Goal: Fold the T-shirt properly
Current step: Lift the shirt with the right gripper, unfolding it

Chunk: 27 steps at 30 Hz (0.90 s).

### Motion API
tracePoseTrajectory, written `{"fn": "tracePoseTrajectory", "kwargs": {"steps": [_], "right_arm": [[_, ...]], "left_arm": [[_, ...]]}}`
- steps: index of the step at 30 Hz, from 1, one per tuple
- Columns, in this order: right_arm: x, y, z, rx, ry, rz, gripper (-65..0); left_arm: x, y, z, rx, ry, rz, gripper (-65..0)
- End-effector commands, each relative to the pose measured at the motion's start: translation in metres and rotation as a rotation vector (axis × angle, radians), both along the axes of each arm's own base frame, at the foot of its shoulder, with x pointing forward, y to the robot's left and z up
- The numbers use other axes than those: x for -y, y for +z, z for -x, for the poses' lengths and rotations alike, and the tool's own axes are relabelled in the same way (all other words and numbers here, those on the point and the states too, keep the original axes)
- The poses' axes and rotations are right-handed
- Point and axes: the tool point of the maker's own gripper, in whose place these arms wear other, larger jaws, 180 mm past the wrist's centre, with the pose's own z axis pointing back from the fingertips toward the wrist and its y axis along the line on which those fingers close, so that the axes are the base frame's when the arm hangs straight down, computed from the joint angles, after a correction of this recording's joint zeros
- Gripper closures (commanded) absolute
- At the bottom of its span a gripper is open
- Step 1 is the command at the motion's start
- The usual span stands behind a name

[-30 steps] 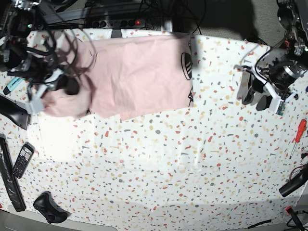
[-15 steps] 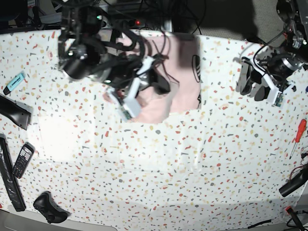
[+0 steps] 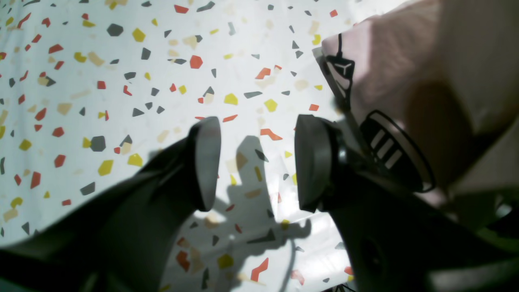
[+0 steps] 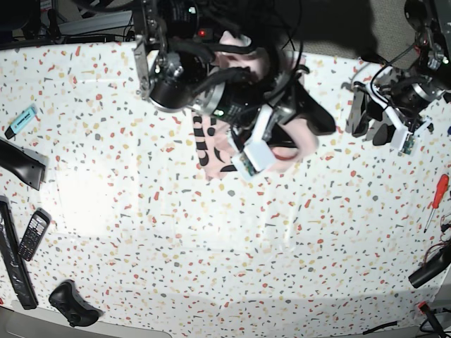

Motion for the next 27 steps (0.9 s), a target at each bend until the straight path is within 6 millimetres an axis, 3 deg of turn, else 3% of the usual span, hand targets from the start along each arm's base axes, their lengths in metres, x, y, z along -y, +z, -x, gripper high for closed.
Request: {"fn": "tracePoseTrajectory", "kwargs": {"steps": [1, 5, 12, 18, 23, 27], "right_arm": [[-0.003, 0.022, -0.002, 0.048, 0.009, -0.068, -24.1], [-0.004, 0.035, -0.005, 0.073, 0.025, -0.099, -24.1], [-0.003, 0.035, -0.009, 0.090, 0.020, -0.079, -24.1], [0.010, 0.018, -0.034, 0.156, -0.073, 0.091, -24.1], [0.059, -0.006, -0.074, 0.136, -0.280, 0.268, -24.0], [0.114, -0.018, -0.102, 0.126, -0.464, 0.378, -24.0]], "left_arm": [[0.000, 0.013, -0.006, 0.049, -0.002, 0.008, -28.1], [0.000, 0.013, -0.006, 0.050, -0.002, 0.009, -28.2], [0.000, 0.013, -0.006, 0.049, -0.002, 0.009, -28.1], [0.007, 0.020, -0.007, 0.064, -0.006, 0.084, -28.1], [0.038, 0.067, -0.009, 0.161, -0.054, 0.386, -28.1], [0.055, 0.083, -0.005, 0.187, -0.092, 0.399, -28.1]]}}
